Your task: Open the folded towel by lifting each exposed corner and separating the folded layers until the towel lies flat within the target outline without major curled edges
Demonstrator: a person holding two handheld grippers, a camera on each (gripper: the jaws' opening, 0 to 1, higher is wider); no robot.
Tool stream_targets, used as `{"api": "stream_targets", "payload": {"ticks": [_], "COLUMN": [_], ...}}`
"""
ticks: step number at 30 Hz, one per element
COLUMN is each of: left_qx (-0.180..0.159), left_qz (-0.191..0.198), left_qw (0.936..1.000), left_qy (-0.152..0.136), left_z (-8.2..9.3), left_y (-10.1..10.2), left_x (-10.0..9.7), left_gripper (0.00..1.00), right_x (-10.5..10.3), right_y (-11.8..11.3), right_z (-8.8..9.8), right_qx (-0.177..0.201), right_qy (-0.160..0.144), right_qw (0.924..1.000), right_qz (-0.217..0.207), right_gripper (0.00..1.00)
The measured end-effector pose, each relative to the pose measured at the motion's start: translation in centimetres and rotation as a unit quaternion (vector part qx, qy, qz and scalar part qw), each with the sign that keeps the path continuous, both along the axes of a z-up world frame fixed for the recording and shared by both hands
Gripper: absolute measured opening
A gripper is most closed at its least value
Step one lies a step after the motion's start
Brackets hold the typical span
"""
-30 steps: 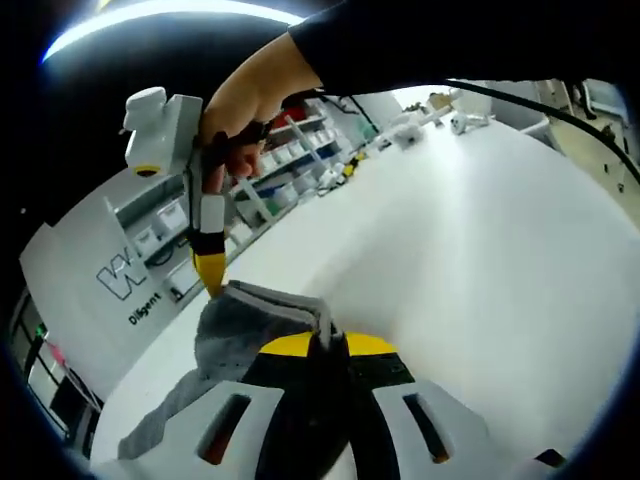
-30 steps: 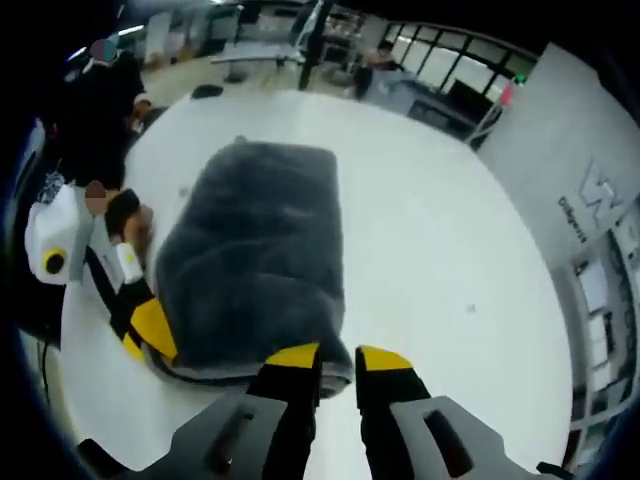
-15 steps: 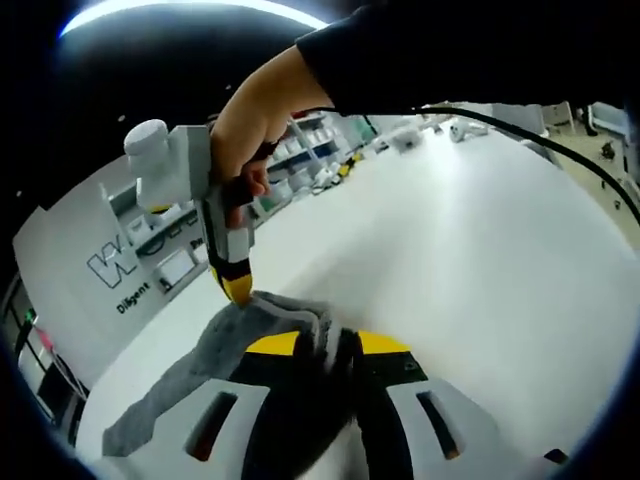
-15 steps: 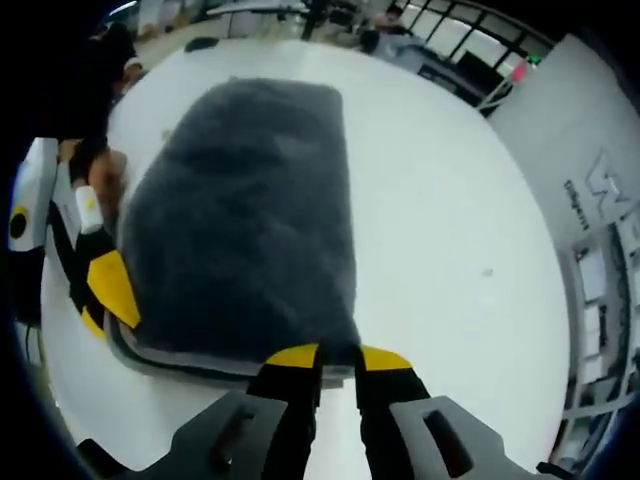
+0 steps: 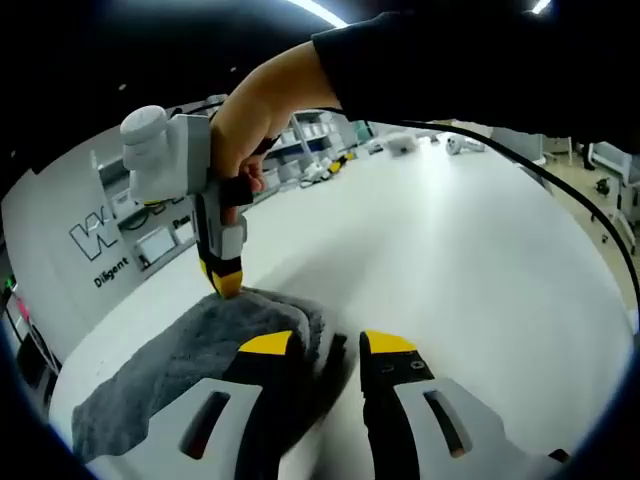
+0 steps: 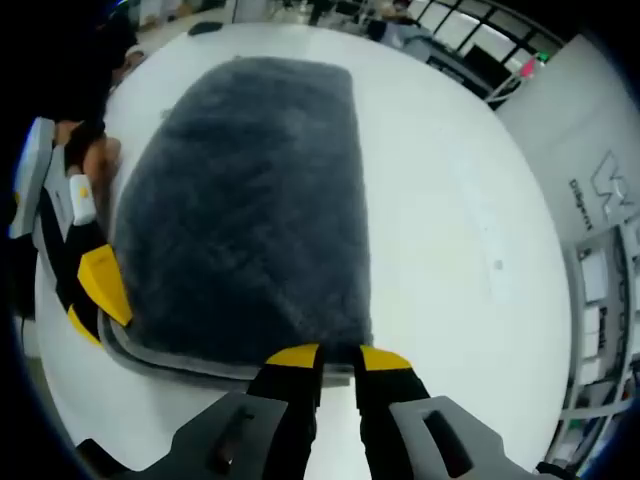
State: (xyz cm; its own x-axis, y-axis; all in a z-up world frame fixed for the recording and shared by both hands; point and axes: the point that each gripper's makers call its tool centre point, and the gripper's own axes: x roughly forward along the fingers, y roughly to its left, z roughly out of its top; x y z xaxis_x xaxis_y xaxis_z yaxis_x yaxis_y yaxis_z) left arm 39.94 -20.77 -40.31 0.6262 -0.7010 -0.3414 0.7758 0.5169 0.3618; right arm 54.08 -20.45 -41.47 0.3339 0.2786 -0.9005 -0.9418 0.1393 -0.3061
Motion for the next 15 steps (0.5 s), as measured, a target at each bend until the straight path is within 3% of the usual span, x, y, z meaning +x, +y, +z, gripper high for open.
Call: {"api": "stream_targets", "payload": {"ticks": [9, 15], "left_qx": [-0.019, -0.058], "left_qz": [-0.002, -0.017], "left_qw": [0.9995, 0.9956], "left_qy": [0.025, 0.071], "left_z": [0.0, 0.1], "left_y": [-0.2, -1.0], "left_x": [-0.3, -1.1], "left_gripper": [0.33, 0.56], "right_x": [0.0, 0.1], "right_y": [-0.1, -0.1], "right_z": [-0.3, -0.4], "right_qx": [0.018, 0.023], "right_qy": [0.023, 0.032], "right_qw": [0.9989, 0.9979], "right_qz": [-0.037, -0.052], "right_gripper": [0.08, 0.08]}}
